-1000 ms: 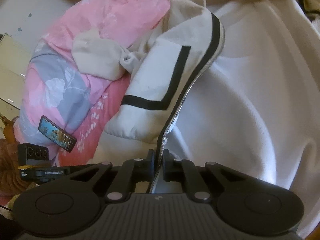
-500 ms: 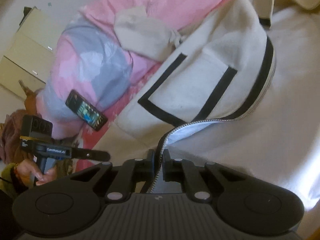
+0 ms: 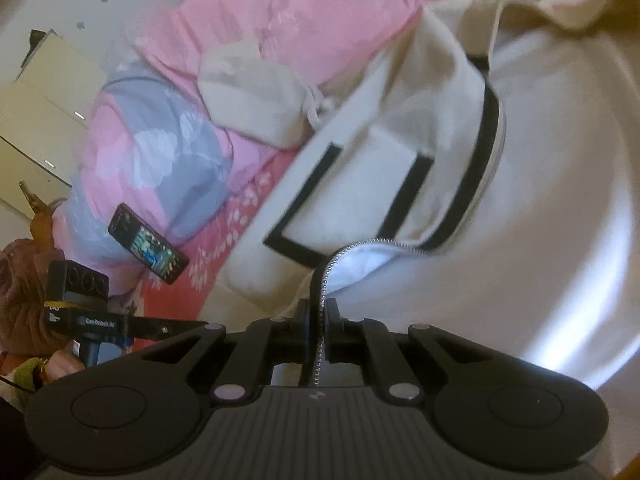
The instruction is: Fold clothes
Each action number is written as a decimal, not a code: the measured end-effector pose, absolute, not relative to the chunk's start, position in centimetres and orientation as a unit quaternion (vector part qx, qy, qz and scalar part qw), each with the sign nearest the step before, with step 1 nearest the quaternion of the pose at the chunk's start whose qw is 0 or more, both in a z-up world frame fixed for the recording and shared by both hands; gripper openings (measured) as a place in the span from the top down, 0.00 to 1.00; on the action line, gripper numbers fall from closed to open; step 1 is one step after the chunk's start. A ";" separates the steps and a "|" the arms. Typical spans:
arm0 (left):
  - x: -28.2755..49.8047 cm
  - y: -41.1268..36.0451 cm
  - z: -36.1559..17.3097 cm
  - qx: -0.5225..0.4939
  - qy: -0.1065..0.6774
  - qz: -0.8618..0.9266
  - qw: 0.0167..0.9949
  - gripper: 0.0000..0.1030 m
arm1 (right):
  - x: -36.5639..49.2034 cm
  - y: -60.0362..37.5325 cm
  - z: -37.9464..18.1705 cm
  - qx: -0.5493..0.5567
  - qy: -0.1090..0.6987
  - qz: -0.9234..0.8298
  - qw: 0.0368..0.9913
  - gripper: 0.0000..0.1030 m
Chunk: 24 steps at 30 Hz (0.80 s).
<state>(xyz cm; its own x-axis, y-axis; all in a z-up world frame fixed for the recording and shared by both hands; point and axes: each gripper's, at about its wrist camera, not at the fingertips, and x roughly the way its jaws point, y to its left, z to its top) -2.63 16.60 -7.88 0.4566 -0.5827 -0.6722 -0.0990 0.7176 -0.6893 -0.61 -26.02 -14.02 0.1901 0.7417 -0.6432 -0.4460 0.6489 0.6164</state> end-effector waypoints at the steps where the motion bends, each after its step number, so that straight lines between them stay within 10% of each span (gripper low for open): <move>1: -2.6 16.5 -7.8 -0.342 0.496 -0.156 0.783 0.46 | -0.6 -26.4 -13.8 0.145 0.498 0.388 0.762 0.94; 24: -1.7 14.8 -9.2 -0.310 0.499 -0.132 0.798 0.41 | -2.4 -36.8 -13.2 0.266 0.488 0.300 0.775 0.77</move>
